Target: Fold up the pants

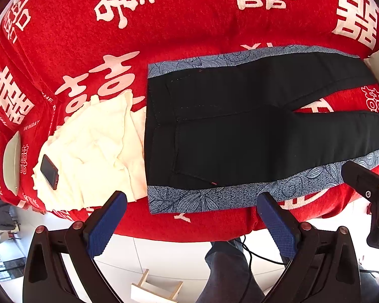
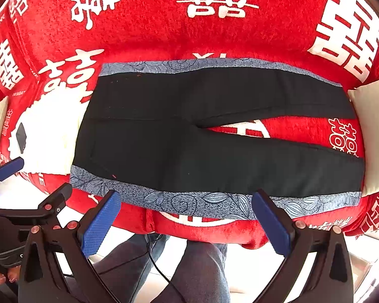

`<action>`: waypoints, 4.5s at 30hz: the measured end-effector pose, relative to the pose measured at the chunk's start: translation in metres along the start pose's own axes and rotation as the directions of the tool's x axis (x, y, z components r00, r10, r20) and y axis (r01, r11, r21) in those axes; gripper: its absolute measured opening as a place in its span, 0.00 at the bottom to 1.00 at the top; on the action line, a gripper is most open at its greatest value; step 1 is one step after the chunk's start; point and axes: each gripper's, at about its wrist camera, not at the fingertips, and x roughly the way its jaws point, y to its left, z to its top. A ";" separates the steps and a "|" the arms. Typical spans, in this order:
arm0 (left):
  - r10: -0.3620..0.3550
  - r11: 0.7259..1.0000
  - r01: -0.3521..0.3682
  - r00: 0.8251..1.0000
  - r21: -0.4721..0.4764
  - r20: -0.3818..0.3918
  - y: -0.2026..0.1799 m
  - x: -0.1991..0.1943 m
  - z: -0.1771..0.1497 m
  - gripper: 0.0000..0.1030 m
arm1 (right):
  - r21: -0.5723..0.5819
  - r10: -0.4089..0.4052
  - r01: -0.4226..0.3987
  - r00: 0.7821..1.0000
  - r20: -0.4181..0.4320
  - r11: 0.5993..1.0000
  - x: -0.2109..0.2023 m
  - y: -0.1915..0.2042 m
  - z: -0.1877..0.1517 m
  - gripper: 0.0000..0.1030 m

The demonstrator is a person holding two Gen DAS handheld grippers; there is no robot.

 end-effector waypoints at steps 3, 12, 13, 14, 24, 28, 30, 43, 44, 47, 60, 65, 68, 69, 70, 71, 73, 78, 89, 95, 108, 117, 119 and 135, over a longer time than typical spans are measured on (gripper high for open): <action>0.000 1.000 0.000 1.000 -0.001 -0.007 -0.003 0.002 0.002 1.00 | 0.006 0.002 -0.002 1.000 -0.008 1.000 0.003 -0.003 0.001 1.00; 0.007 1.000 -0.007 0.999 0.001 -0.041 -0.016 0.010 0.006 1.00 | 0.021 0.010 -0.009 0.999 -0.030 1.000 0.013 -0.015 0.003 1.00; 0.009 1.000 -0.009 0.999 0.002 -0.046 -0.018 0.011 0.007 1.00 | 0.024 0.011 -0.011 0.999 -0.033 1.000 0.014 -0.017 0.003 1.00; 0.011 1.000 -0.011 0.999 0.000 -0.051 -0.019 0.011 0.008 1.00 | 0.025 0.012 -0.011 0.999 -0.037 1.000 0.015 -0.019 0.004 1.00; 0.053 0.998 -0.056 0.995 -0.033 -0.081 -0.031 0.015 0.012 1.00 | 0.012 0.032 -0.031 0.997 -0.071 0.999 0.024 -0.040 0.007 1.00; 0.081 0.993 -0.089 0.992 -0.080 -0.099 -0.037 0.016 0.009 1.00 | -0.038 0.037 -0.040 0.996 -0.080 0.998 0.026 -0.049 0.008 1.00; 0.089 0.989 -0.101 0.990 -0.107 -0.113 -0.040 0.018 0.006 1.00 | -0.064 0.037 -0.042 0.996 -0.083 0.997 0.027 -0.053 0.008 1.00; -0.108 0.970 0.075 0.985 -0.230 -0.133 -0.036 0.059 -0.019 1.00 | 0.154 0.368 -0.363 0.930 -0.003 0.919 0.052 -0.099 -0.020 1.00; -0.118 0.969 0.085 0.984 -0.232 -0.132 -0.035 0.066 -0.022 1.00 | 0.181 0.378 -0.372 0.926 0.000 0.910 0.059 -0.101 -0.026 1.00; -0.143 0.959 0.109 0.983 -0.263 -0.112 -0.026 0.087 -0.036 1.00 | 0.283 0.440 -0.414 0.897 -0.033 0.865 0.094 -0.103 -0.051 1.00; -0.358 0.757 0.331 0.931 -0.563 0.067 0.024 0.159 -0.097 1.00 | 0.484 0.665 -0.633 0.735 0.131 0.604 0.194 -0.106 -0.116 0.69; -0.391 0.763 0.363 0.918 -0.535 0.065 0.019 0.174 -0.089 1.00 | 0.477 0.700 -0.699 0.681 0.217 0.532 0.203 -0.111 -0.119 0.68; -0.409 0.766 0.381 0.910 -0.518 0.066 0.019 0.181 -0.086 1.00 | 0.487 0.705 -0.725 0.655 0.271 0.486 0.202 -0.117 -0.128 0.68; -0.427 0.755 0.396 0.902 -0.522 0.068 0.019 0.184 -0.084 1.00 | 0.505 0.711 -0.737 0.637 0.298 0.449 0.204 -0.120 -0.131 0.68; -0.444 0.744 0.410 0.893 -0.528 0.070 0.020 0.187 -0.083 1.00 | 0.531 0.713 -0.748 0.616 0.335 0.398 0.207 -0.123 -0.134 0.67; -0.454 0.735 0.418 0.888 -0.533 0.070 0.019 0.189 -0.081 1.00 | 0.545 0.713 -0.757 0.600 0.364 0.359 0.209 -0.126 -0.135 0.67; -0.462 0.728 0.422 0.884 -0.540 0.068 0.018 0.192 -0.077 1.00 | 0.568 0.710 -0.770 0.571 0.412 0.290 0.215 -0.128 -0.131 0.54; -0.482 0.696 0.438 0.872 -0.569 0.082 0.017 0.196 -0.069 1.00 | 0.603 0.721 -0.748 0.576 0.385 0.276 0.208 -0.125 -0.108 0.07; -0.517 0.456 0.500 0.822 -0.736 0.239 0.046 0.208 -0.054 0.70 | 0.503 0.774 -0.787 0.551 0.313 0.357 0.148 -0.122 -0.076 0.07; -0.486 0.496 0.504 0.836 -0.707 0.255 0.061 0.181 -0.023 0.17 | 0.469 0.754 -0.752 0.613 0.236 0.464 0.136 -0.125 -0.054 0.07; -0.355 0.659 0.473 0.881 -0.585 0.312 0.084 0.150 0.135 0.17 | 0.217 0.723 -0.738 0.672 0.159 0.639 0.121 -0.128 0.145 0.07; -0.266 0.724 0.350 0.937 -0.594 0.228 0.081 0.221 0.209 0.34 | 0.194 0.617 -0.609 0.787 0.025 0.769 0.215 -0.122 0.238 0.11; -0.264 0.722 0.338 0.941 -0.604 0.212 0.085 0.221 0.215 0.42 | 0.185 0.591 -0.580 0.807 -0.005 0.793 0.229 -0.121 0.247 0.11; 0.142 0.947 -0.117 0.988 -0.301 0.062 0.000 0.225 0.214 0.80 | -0.059 0.325 -0.328 0.944 -0.052 0.943 0.174 -0.128 0.203 0.58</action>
